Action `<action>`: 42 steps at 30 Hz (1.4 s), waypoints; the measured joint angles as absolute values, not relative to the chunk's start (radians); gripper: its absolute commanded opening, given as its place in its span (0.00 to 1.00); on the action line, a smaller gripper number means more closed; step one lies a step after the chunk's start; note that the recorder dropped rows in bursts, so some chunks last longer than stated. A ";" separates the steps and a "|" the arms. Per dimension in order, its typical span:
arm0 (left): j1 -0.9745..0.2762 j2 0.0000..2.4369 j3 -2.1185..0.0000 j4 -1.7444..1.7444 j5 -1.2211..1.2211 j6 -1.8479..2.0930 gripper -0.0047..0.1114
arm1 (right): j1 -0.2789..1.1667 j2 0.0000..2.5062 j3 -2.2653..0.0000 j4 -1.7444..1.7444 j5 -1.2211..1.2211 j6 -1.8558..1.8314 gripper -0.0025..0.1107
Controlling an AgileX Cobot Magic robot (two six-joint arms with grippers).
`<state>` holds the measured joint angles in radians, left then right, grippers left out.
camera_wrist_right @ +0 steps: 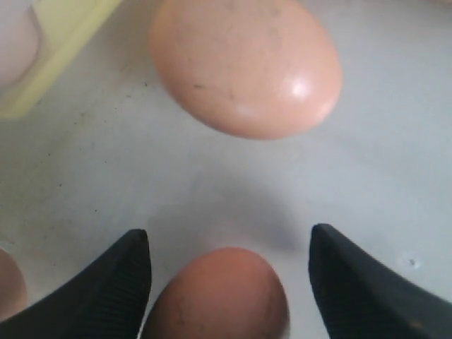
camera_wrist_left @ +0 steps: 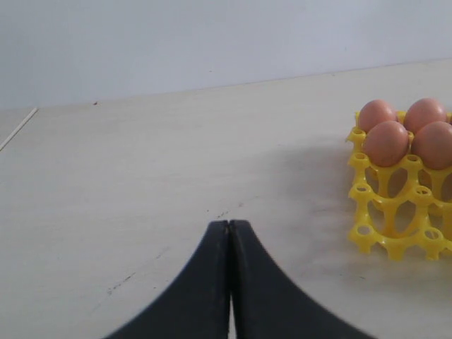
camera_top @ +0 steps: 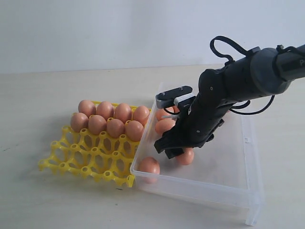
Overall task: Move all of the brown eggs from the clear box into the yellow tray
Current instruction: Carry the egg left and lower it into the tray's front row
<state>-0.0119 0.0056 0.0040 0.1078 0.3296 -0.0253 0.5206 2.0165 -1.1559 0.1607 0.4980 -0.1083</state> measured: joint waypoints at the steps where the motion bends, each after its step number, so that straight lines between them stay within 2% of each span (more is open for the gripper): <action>1: -0.012 0.006 0.004 0.108 0.330 -0.025 0.04 | 0.521 2.019 -1.156 0.165 0.491 -0.108 0.44; 4: -0.012 0.006 0.004 0.108 0.330 -0.025 0.04 | 0.521 2.024 -1.156 0.165 0.475 -0.108 0.03; 13: -0.012 0.006 0.004 0.108 0.330 -0.025 0.04 | 0.521 2.004 -1.154 0.170 0.460 -0.124 0.02; 25: -0.012 0.006 0.004 0.108 0.330 -0.025 0.04 | 0.525 1.860 -1.142 0.192 0.364 -0.124 0.02; 33: -0.012 0.006 0.004 0.108 0.330 -0.025 0.04 | 0.628 1.789 -1.104 0.240 0.166 -0.124 0.02; 42: -0.012 0.006 0.004 0.108 0.330 -0.025 0.04 | 0.792 1.838 -1.097 0.254 -0.139 -0.124 0.02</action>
<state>-0.0119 0.0056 0.0040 0.1078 0.3296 -0.0253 0.7920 1.8382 -1.0974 0.2542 -0.1395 -0.1236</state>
